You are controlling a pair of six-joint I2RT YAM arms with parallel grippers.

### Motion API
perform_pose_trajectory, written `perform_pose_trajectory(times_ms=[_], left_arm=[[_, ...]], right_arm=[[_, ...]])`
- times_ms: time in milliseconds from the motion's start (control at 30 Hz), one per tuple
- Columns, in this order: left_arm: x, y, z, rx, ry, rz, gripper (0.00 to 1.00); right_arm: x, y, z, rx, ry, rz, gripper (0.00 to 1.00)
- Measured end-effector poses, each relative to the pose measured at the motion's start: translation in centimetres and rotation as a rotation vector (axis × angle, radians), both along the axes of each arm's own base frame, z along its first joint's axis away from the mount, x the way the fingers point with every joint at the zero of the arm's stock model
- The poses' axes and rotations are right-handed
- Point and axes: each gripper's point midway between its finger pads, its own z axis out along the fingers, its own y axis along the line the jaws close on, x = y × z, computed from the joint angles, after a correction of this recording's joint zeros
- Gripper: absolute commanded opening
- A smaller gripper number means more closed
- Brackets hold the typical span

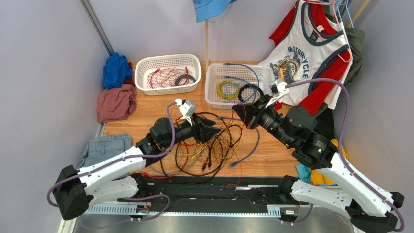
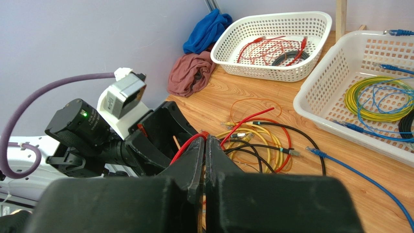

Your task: Untangle the cables

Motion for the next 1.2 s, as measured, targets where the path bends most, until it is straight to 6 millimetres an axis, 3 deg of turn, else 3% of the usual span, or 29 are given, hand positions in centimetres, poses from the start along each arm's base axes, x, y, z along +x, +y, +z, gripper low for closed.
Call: perform_pose_trajectory(times_ms=[167,233,267,300,367,533,667,933,1067,1200], left_arm=[[-0.8,-1.1,-2.6,0.052,0.039,-0.058,0.62],[-1.1,-1.8,-4.0,0.082,0.063,-0.083,0.58],[-1.2,-2.0,-4.5,0.094,0.073,-0.092,0.49],[-1.4,-2.3,-5.2,0.11,0.084,-0.103,0.24],[-1.5,-2.7,-6.4,0.132,0.111,-0.114,0.0],[-0.9,-2.8,-7.5,0.162,0.116,-0.084,0.0],[0.3,-2.5,-8.5,0.18,0.14,-0.016,0.0],[2.5,-0.3,-15.1,0.327,0.338,0.185,0.0],[3.3,2.1,-19.0,0.4,0.463,0.288,0.0],[3.5,4.9,-23.5,0.484,0.592,0.375,0.0]], right_arm=[[-0.1,0.0,0.1,0.002,-0.001,0.004,0.0],[-0.1,0.0,0.1,0.002,-0.002,0.006,0.0],[-0.1,0.0,0.2,0.002,-0.002,0.006,0.0],[-0.1,0.0,0.2,0.002,-0.002,0.006,0.0],[-0.1,0.0,0.6,0.007,-0.007,0.007,0.0],[-0.3,-0.3,1.0,-0.022,0.0,0.007,0.0],[-0.5,-0.9,3.0,-0.033,-0.029,0.003,0.0],[-1.0,-3.8,9.2,0.033,-0.145,-0.073,0.0],[-1.2,-5.7,12.4,0.081,-0.209,-0.126,0.0],[-2.1,-7.8,16.9,0.163,-0.294,-0.166,0.0]])
